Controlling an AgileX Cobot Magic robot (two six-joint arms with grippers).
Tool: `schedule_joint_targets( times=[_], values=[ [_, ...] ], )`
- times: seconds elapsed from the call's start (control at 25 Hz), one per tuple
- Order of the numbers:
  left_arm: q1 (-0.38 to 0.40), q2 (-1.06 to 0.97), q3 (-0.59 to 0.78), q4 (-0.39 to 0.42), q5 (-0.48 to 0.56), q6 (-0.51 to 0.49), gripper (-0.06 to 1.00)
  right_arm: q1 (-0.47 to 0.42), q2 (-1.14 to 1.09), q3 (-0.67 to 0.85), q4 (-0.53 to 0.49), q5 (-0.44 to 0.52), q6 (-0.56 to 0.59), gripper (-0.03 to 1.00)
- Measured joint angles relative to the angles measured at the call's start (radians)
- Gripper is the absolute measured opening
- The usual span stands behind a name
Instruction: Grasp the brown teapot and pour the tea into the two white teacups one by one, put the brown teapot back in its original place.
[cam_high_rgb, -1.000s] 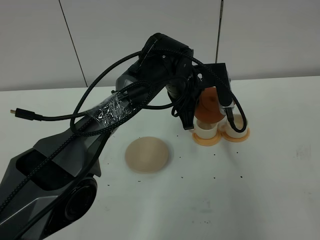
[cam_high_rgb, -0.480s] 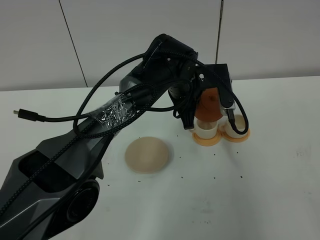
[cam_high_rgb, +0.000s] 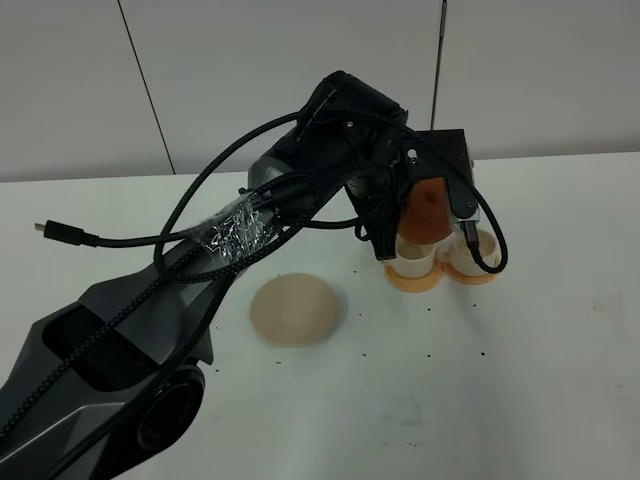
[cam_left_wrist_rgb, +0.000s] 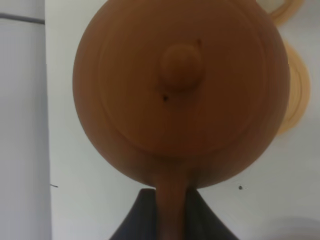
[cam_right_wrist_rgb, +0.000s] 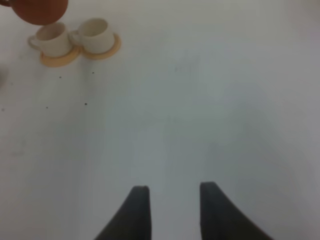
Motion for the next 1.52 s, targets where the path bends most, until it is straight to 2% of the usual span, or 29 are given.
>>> schedule_joint_targets(
  times=[0.28,1.52],
  values=[
    [-0.013,0.0,0.0,0.047,-0.007,0.0,0.17,0.0,0.0,0.0,0.0,0.0,0.0,0.24],
    [-0.013,0.0,0.0,0.052,-0.007,-0.014,0.17,0.0,0.0,0.0,0.0,0.0,0.001,0.24]
  ],
)
